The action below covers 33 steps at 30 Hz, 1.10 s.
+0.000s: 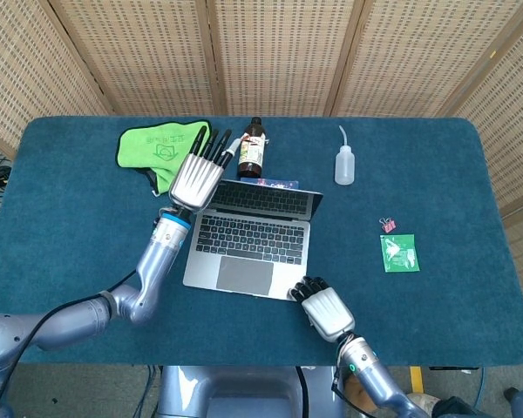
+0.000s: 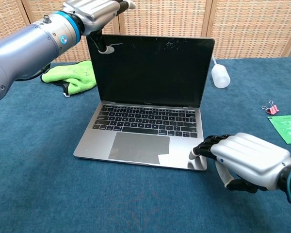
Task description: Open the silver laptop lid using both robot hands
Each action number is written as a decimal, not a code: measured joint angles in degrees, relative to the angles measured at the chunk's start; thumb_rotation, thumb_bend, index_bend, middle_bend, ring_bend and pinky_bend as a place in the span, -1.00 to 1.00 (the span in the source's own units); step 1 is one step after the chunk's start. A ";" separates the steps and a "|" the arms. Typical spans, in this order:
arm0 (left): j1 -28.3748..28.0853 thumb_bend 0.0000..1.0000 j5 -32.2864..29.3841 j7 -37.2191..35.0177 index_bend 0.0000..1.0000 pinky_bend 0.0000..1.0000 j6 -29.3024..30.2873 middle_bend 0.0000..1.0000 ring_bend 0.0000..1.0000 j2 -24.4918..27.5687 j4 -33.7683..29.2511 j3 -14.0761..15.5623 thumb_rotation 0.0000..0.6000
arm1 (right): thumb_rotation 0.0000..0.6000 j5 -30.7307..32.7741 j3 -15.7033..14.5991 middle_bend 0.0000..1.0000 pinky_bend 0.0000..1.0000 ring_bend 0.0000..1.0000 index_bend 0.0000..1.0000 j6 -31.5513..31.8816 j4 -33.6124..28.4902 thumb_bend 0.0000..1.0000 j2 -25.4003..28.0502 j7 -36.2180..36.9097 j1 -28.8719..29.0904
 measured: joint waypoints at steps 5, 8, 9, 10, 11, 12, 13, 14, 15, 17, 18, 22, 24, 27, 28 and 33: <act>-0.67 -0.41 -0.48 0.44 -1.00 -1.00 0.15 -1.00 -1.00 -0.13 0.84 -0.12 1.00 | 1.00 0.10 0.00 -0.48 -0.63 -0.73 -0.62 0.02 0.05 1.00 0.38 0.57 0.01; -1.02 -0.41 -0.62 1.14 -1.00 -1.00 0.38 -1.00 -1.00 -0.17 1.44 0.09 1.00 | 1.00 0.09 -0.06 -0.48 -0.63 -0.73 -0.62 0.01 0.09 1.00 0.57 1.07 0.02; -1.18 -0.41 -0.79 1.48 -1.00 -1.00 0.47 -1.00 -1.00 -0.21 1.68 0.15 1.00 | 1.00 0.07 -0.08 -0.48 -0.63 -0.73 -0.62 0.01 0.10 1.00 0.60 1.20 0.02; -1.30 -0.41 -0.91 1.69 -1.00 -1.00 0.53 -1.00 -1.00 -0.22 1.85 0.21 1.00 | 1.00 0.05 -0.10 -0.48 -0.63 -0.73 -0.62 0.02 0.09 1.00 0.61 1.34 0.01; -1.39 -0.41 -0.96 1.82 -1.00 -1.00 0.58 -1.00 -1.00 -0.23 1.94 0.27 1.00 | 1.00 0.04 -0.12 -0.48 -0.63 -0.73 -0.62 0.04 0.06 1.00 0.62 1.50 0.00; -1.45 -0.41 -0.92 1.98 -1.00 -1.00 0.66 -1.00 -1.00 -0.21 2.04 0.34 1.00 | 1.00 0.00 -0.13 -0.48 -0.63 -0.73 -0.62 0.09 0.00 1.00 0.61 1.64 -0.02; -1.52 -0.41 -0.93 2.24 -1.00 -1.00 0.78 -1.00 -1.00 -0.22 2.17 0.38 1.00 | 1.00 -0.10 -0.16 -0.48 -0.63 -0.73 -0.62 0.17 -0.06 1.00 0.62 1.75 -0.04; -1.60 -0.41 -1.05 2.57 -1.00 -1.00 0.97 -1.00 -1.00 -0.23 2.30 0.36 1.00 | 1.00 -0.22 -0.21 -0.48 -0.63 -0.73 -0.62 0.26 -0.13 1.00 0.63 1.89 -0.06; -1.70 -0.41 -1.35 2.93 -1.00 -1.00 1.25 -1.00 -1.00 -0.22 2.41 0.29 1.00 | 1.00 -0.27 -0.26 -0.48 -0.63 -0.73 -0.62 0.31 -0.16 1.00 0.64 1.95 -0.08; -1.75 -0.41 -1.90 3.21 -1.00 -1.00 1.48 -1.00 -1.00 -0.15 2.42 0.21 1.00 | 1.00 -0.37 -0.37 -0.48 -0.63 -0.73 -0.62 0.42 -0.19 1.00 0.68 2.01 -0.11; -1.72 -0.41 -2.22 3.35 -1.00 -1.00 1.62 -1.00 -1.00 -0.02 2.32 0.22 1.00 | 1.00 -0.41 -0.41 -0.48 -0.63 -0.73 -0.62 0.50 -0.20 1.00 0.68 2.04 -0.14; -1.22 -0.41 -2.51 3.00 -1.00 -1.00 2.18 -1.00 -1.00 0.55 1.59 0.46 1.00 | 1.00 -0.59 -0.41 -0.48 -0.63 -0.73 -0.62 0.89 -0.30 1.00 0.86 2.00 -0.21; -0.93 -0.41 -2.48 2.68 -1.00 -1.00 2.48 -1.00 -1.00 0.99 0.92 0.59 1.00 | 1.00 -0.74 -0.31 -0.48 -0.63 -0.73 -0.62 1.19 -0.41 1.00 0.98 1.85 -0.21; -0.45 -0.41 -2.08 2.01 -1.00 -1.00 2.86 -1.00 -1.00 1.99 -0.59 0.88 1.00 | 1.00 -0.94 -0.03 -0.48 -0.63 -0.73 -0.62 1.62 -0.70 1.00 1.18 1.79 -0.18; -0.27 -0.41 -1.83 1.68 -1.00 -1.00 2.96 -1.00 -1.00 2.40 -1.21 1.00 1.00 | 1.00 -1.07 0.06 -0.48 -0.63 -0.73 -0.62 1.77 -0.77 1.00 1.25 1.80 -0.16; 1.29 -0.47 0.21 -0.68 -1.00 -1.00 4.08 -1.00 -1.00 5.90 -6.12 1.66 1.00 | 1.00 -2.46 0.58 -0.48 -0.62 -0.73 -0.62 3.04 -1.49 1.00 2.22 2.12 -0.09</act>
